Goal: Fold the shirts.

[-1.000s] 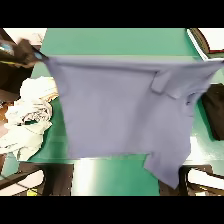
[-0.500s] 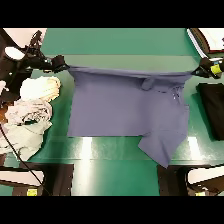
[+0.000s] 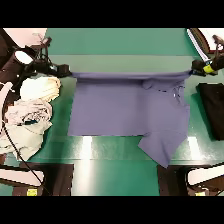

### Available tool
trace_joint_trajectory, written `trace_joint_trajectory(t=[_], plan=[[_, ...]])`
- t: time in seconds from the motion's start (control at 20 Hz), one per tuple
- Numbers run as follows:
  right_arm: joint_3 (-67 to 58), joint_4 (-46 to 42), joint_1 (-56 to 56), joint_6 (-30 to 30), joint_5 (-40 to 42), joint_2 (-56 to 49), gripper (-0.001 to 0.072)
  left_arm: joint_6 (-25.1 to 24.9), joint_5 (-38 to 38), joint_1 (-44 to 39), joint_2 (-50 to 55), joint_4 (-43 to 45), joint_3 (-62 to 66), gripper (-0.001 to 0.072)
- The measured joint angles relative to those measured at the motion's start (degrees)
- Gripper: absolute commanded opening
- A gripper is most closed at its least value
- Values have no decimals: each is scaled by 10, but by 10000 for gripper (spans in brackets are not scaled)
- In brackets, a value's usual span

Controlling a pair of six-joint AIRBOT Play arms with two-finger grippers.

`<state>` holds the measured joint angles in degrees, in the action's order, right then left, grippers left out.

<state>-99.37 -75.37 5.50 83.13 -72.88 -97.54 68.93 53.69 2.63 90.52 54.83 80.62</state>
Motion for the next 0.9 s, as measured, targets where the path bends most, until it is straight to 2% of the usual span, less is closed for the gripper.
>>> trace_joint_trajectory(t=[0.3,0.35,0.4,0.45,0.5,0.7,0.9], plan=[[141,-47,-11,1,27,49,16,-3,31,0,1,19,-73,27],[160,-49,-12,2,33,54,21,-2,33,0,1,21,-78,49],[174,-50,-12,5,37,58,70,0,36,0,1,21,-83,321],[184,-51,-13,12,39,61,259,3,40,0,0,23,-85,568],[193,-54,-13,17,39,63,360,9,45,1,1,22,-87,541],[193,-43,-13,26,-6,68,364,31,90,2,-1,23,-85,543],[192,-22,3,-15,-100,103,363,43,158,26,-39,37,-95,543]])
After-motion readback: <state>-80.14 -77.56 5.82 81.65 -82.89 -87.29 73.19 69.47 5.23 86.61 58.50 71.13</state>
